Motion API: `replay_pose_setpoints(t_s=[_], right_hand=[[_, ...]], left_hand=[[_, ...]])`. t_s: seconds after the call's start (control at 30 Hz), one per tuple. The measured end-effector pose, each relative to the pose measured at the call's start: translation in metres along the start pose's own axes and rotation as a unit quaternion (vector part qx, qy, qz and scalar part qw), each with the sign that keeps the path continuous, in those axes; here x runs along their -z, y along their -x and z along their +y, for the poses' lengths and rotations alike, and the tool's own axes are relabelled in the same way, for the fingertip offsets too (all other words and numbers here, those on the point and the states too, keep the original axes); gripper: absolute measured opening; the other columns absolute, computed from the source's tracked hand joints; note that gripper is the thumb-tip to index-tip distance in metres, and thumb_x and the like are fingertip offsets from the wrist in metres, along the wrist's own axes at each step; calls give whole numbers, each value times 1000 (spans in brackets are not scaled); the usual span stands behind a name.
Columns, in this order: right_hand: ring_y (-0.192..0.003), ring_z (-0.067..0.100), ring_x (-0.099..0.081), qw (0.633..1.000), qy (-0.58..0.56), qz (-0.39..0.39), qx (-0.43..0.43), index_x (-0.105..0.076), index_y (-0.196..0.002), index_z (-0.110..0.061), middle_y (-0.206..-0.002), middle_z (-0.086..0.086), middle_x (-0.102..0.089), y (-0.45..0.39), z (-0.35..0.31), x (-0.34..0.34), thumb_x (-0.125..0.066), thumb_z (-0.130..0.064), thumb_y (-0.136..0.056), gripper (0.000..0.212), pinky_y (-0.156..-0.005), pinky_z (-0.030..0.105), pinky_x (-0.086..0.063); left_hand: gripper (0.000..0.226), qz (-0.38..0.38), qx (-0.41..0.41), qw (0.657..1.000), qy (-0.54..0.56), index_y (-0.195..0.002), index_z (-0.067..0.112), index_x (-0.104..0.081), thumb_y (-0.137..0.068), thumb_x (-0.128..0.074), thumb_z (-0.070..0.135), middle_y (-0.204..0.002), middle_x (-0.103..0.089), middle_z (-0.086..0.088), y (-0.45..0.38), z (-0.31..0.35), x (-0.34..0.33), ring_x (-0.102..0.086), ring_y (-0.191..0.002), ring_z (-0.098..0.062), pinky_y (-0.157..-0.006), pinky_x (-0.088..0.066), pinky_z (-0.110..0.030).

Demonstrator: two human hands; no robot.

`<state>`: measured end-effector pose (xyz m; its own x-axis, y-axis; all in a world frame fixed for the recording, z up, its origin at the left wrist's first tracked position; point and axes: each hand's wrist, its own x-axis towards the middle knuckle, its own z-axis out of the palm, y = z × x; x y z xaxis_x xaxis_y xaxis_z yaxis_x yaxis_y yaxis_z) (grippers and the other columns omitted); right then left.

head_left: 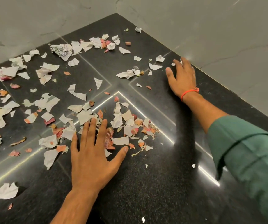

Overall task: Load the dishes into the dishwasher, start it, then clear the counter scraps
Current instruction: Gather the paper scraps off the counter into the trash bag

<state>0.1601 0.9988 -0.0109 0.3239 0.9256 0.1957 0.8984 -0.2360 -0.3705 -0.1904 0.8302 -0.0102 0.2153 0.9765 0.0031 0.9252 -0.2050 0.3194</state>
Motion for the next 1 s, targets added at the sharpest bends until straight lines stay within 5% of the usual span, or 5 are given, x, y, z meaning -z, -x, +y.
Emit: replay_pose_setpoints(t_s=[0.2,0.43,0.57,0.73,1.0], right_hand=[[-148,28,-29,997,18,-66,36,-43,-149,-11,-157,13,-36,-19,-4,-3,-37,-50,-102,62,-122,41,-24],[-136,26,-44,952,-27,-77,295,-50,-143,-10,-146,12,-49,30,-35,-8,-44,-41,-102,52,-116,38,-35],[-134,32,-45,982,-14,59,181,-56,-138,-15,-144,14,-48,-3,-16,-11,-49,-42,-98,49,-114,44,-34],[-136,34,-39,999,14,23,-34,-50,-140,-14,-144,17,-43,-34,-2,-14,-45,-49,-95,57,-114,45,-32],[-111,28,-60,969,-111,-6,220,-68,-118,-7,-116,10,-69,33,-47,-8,-55,-22,-97,28,-99,27,-38]], left_hand=[[96,-1,0,1000,3,-163,40,1,-85,-30,87,-172,-1,6,1,0,1,5,-158,-10,-128,-2,-51],[96,-5,5,1000,-3,-163,40,2,-85,-30,87,-172,4,8,1,-1,1,8,-158,-10,-128,-1,-49],[97,-8,4,1000,-9,-163,38,-1,-85,-31,86,-172,4,8,1,-1,-1,7,-158,-10,-128,-2,-49],[96,-8,7,1000,-6,-163,38,-1,-85,-31,86,-172,2,8,1,-1,1,6,-158,-10,-128,-4,-50],[95,-12,7,1000,-11,-163,38,1,-86,-29,85,-172,1,6,1,1,2,6,-158,-11,-128,-5,-52]])
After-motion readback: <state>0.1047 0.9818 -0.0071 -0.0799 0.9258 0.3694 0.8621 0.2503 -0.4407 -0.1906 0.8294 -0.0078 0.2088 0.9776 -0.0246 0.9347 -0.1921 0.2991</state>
